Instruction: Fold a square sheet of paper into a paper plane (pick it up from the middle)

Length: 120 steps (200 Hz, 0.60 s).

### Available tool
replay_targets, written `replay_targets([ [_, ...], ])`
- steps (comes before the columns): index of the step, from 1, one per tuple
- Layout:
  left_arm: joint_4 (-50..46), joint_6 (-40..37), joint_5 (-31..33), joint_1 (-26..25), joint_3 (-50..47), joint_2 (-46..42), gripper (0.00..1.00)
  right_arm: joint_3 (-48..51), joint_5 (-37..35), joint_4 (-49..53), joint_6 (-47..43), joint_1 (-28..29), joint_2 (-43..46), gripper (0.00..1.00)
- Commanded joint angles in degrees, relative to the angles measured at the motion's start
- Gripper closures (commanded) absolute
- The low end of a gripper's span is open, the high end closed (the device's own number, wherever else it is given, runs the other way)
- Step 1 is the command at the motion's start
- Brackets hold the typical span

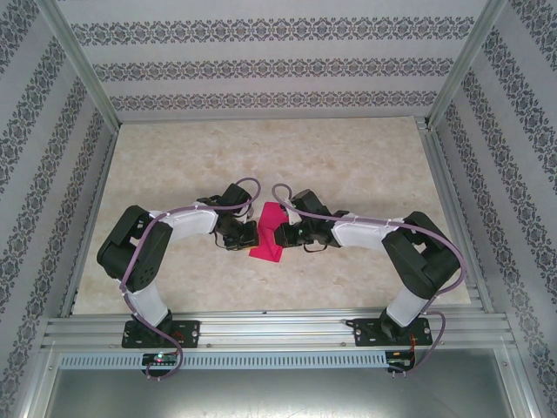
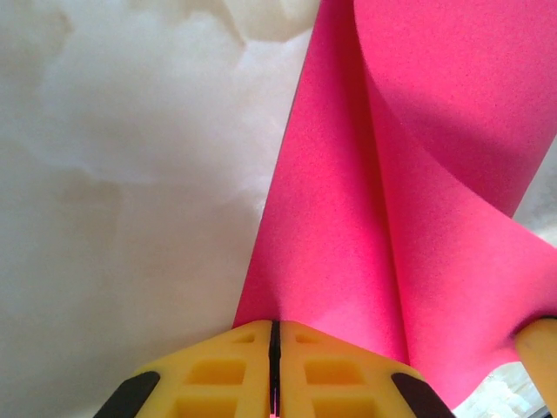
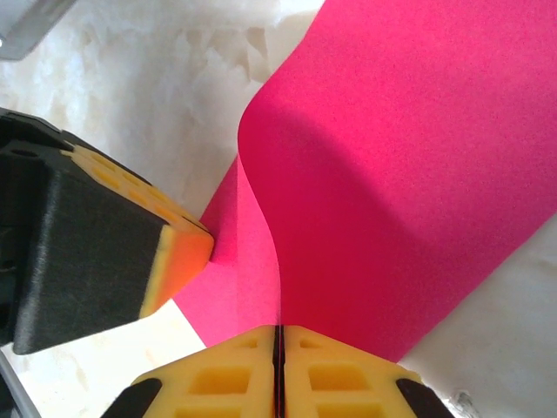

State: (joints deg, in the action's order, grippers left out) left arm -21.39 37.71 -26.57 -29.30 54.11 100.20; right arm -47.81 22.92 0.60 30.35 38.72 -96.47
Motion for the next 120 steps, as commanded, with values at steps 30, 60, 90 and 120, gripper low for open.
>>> replay_targets([
  [30,-1.5,-1.6,2.5,-0.7,-0.3,1.9,0.89,-3.2,-2.9,5.6,-4.2,-0.5,-2.3,0.89],
  [60,-1.7,-1.7,2.6,-0.7,-0.1,2.0,0.89,-4.2,-3.9,6.4,-5.0,-0.5,-3.0,0.89],
  [90,-2.0,-1.8,2.4,-0.7,0.1,2.2,0.89,-5.2,-4.5,7.7,-5.9,-0.5,-3.7,0.88],
  [120,-2.2,-2.0,2.5,-0.8,0.1,2.2,0.89,-6.0,-4.9,8.4,-6.7,-0.5,-4.3,0.88],
])
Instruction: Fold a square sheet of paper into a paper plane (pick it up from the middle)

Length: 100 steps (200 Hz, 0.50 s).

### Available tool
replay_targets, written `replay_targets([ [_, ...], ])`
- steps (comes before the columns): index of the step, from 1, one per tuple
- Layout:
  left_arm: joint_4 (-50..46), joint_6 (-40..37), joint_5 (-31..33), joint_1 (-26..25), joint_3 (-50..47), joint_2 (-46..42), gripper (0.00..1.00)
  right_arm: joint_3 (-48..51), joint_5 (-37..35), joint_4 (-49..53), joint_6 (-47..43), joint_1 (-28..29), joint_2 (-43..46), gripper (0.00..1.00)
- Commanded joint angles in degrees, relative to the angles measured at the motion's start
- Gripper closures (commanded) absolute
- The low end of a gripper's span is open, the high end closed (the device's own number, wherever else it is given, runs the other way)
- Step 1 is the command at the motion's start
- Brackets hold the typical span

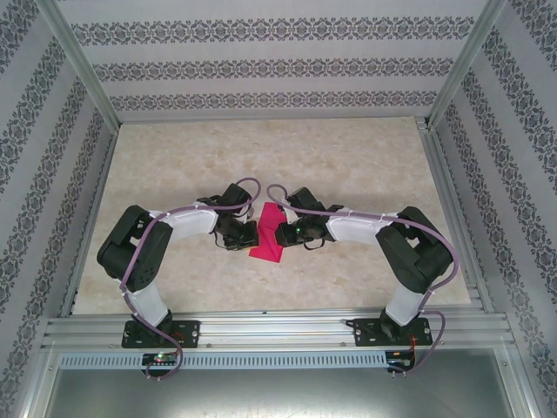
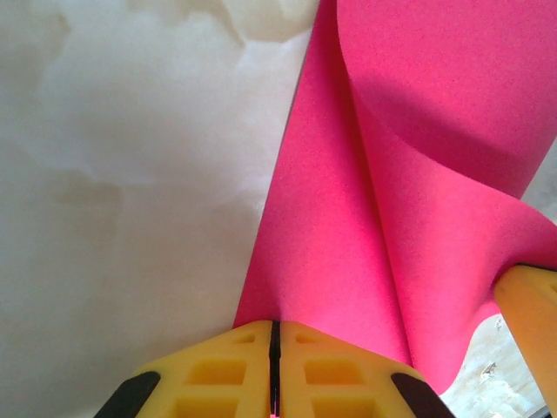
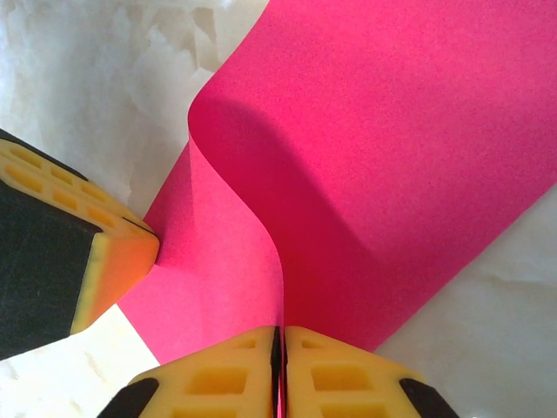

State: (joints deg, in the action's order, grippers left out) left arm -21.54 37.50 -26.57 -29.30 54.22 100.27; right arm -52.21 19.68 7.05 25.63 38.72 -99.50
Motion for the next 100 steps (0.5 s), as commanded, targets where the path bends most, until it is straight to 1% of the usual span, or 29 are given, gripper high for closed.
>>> replay_targets([
  [1,-2.0,-1.7,2.6,-0.8,0.0,2.1,0.89,-1.6,-1.7,2.1,-2.0,-0.5,-1.3,0.88],
  [100,-2.7,-2.2,2.5,-0.8,0.6,2.3,0.89,-3.4,-2.4,3.0,-2.6,-0.5,-3.2,0.87],
])
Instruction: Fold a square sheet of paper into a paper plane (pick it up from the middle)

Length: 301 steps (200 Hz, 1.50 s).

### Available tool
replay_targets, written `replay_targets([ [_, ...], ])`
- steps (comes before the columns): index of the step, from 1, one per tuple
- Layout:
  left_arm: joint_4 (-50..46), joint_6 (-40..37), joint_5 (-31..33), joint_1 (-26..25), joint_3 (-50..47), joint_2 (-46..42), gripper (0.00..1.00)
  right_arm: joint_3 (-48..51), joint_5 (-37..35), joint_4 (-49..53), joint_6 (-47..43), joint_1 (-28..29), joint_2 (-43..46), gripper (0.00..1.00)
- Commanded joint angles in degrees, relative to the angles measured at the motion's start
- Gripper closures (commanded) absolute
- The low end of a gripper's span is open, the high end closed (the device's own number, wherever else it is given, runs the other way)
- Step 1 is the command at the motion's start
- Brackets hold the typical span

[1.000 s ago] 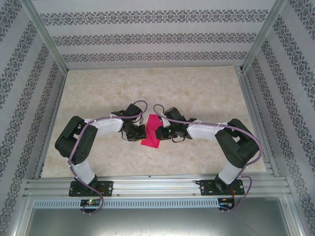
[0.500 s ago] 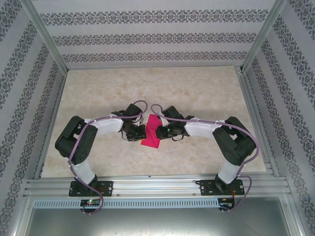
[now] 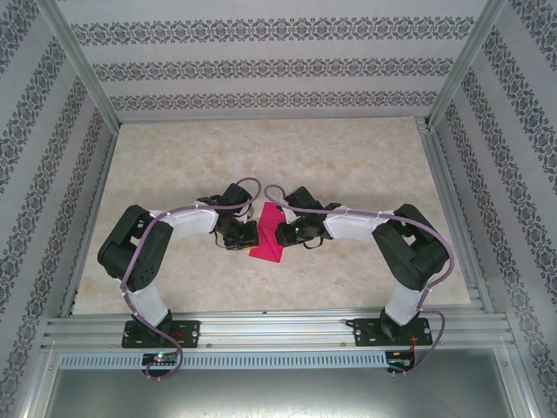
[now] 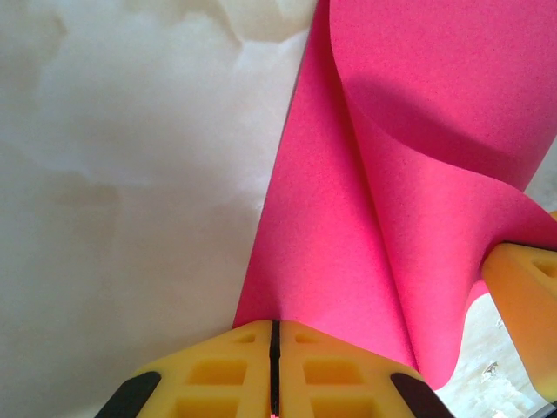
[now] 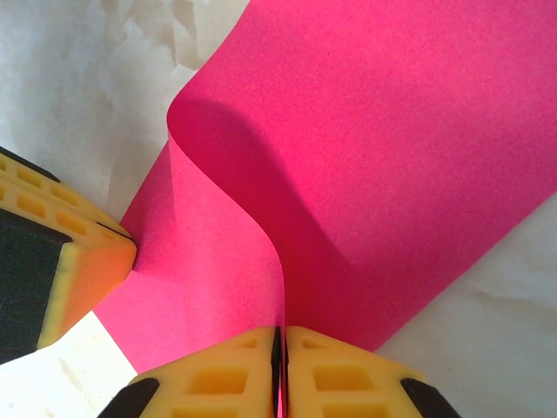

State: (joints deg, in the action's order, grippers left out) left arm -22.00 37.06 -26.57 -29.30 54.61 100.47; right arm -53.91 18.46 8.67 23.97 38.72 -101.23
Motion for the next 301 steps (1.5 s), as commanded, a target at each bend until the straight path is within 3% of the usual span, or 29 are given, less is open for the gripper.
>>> replay_targets([
  [1,-2.3,-1.7,2.4,-0.8,0.2,2.1,0.89,-1.7,-1.2,1.4,-1.0,-0.5,-1.5,0.87],
  [301,-2.2,-2.1,1.9,-0.8,0.7,1.6,0.88,-1.0,-3.4,2.1,-0.3,-0.5,-2.8,0.88],
])
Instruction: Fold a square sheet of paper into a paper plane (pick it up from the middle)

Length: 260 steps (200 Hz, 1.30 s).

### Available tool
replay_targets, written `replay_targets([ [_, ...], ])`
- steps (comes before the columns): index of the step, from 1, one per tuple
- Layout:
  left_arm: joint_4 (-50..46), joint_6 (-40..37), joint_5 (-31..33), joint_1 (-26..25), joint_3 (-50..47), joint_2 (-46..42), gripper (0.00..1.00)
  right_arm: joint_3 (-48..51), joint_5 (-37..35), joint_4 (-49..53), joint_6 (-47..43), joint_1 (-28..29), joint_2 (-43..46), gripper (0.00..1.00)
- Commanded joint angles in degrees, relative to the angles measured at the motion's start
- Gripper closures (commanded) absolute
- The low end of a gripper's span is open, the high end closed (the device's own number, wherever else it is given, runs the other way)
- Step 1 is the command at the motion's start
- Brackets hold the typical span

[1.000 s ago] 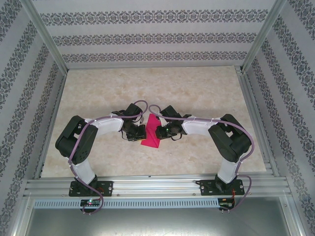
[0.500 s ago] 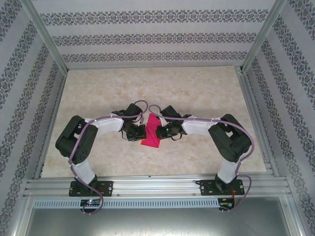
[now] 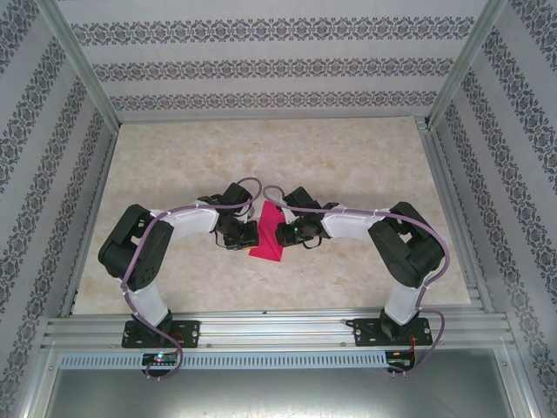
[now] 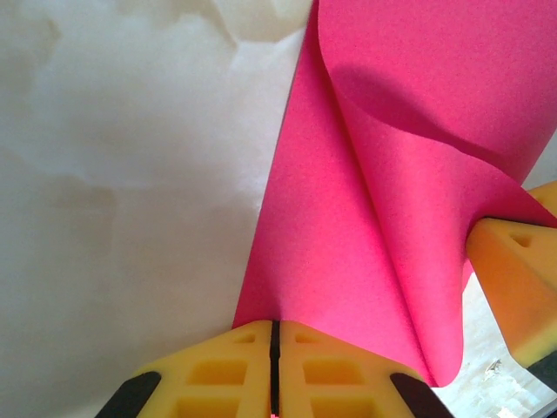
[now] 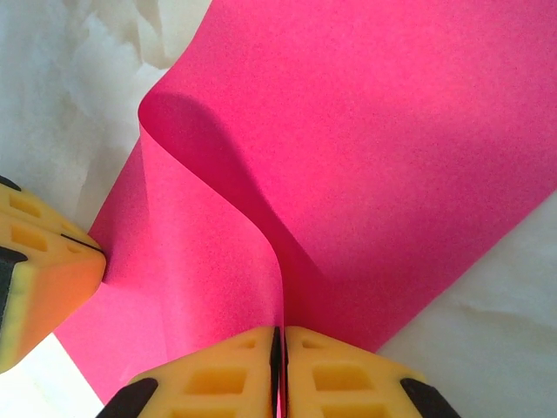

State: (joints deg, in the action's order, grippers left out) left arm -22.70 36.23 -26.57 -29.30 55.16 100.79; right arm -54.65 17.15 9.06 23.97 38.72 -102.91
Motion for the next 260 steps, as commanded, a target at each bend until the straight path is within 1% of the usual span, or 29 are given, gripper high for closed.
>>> replay_targets([
  [1,-1.4,-1.3,1.9,-0.8,0.1,1.3,0.88,-0.3,-2.1,1.7,-0.2,-0.6,-1.1,0.88],
  [43,0.0,-0.6,1.4,-0.8,-0.3,-0.7,0.84,-0.2,-1.9,1.4,-0.2,-0.5,-1.8,0.88],
  [63,0.5,0.3,3.2,-0.8,-0.9,-3.1,0.82,-0.1,-1.7,1.4,-0.1,-0.5,-2.0,0.88],
  [82,1.5,2.1,5.7,-0.7,-1.9,-6.2,0.83,0.1,-1.7,1.4,-0.2,-0.5,-1.9,0.88],
  [94,2.8,3.5,5.7,-0.5,-2.6,-7.9,0.85,0.2,-1.7,1.4,-0.2,-0.5,-1.9,0.88],
  [111,5.9,6.1,3.5,0.2,-3.4,-9.2,0.89,0.2,-1.8,1.3,-0.3,-0.5,-1.8,0.88],
  [136,14.4,11.7,-3.4,1.9,-4.7,-8.2,0.96,0.5,-1.6,1.1,-0.2,-0.5,-1.9,0.88],
  [145,17.8,13.9,-5.5,2.3,-5.1,-7.3,1.00,0.5,-1.6,1.0,-0.1,-0.5,-2.1,0.88],
  [157,21.2,16.0,-7.5,2.6,-5.1,-5.5,1.00,0.4,-1.6,0.8,-0.1,-0.6,-2.2,0.88],
  [199,28.2,20.0,-9.7,2.8,-5.5,-1.2,1.00,-0.1,-1.3,1.0,-0.1,-0.5,-2.7,0.88],
  [260,28.9,19.6,-9.8,2.7,-5.5,1.6,1.00,-0.4,-1.0,1.1,-0.3,-0.5,-3.0,0.88],
])
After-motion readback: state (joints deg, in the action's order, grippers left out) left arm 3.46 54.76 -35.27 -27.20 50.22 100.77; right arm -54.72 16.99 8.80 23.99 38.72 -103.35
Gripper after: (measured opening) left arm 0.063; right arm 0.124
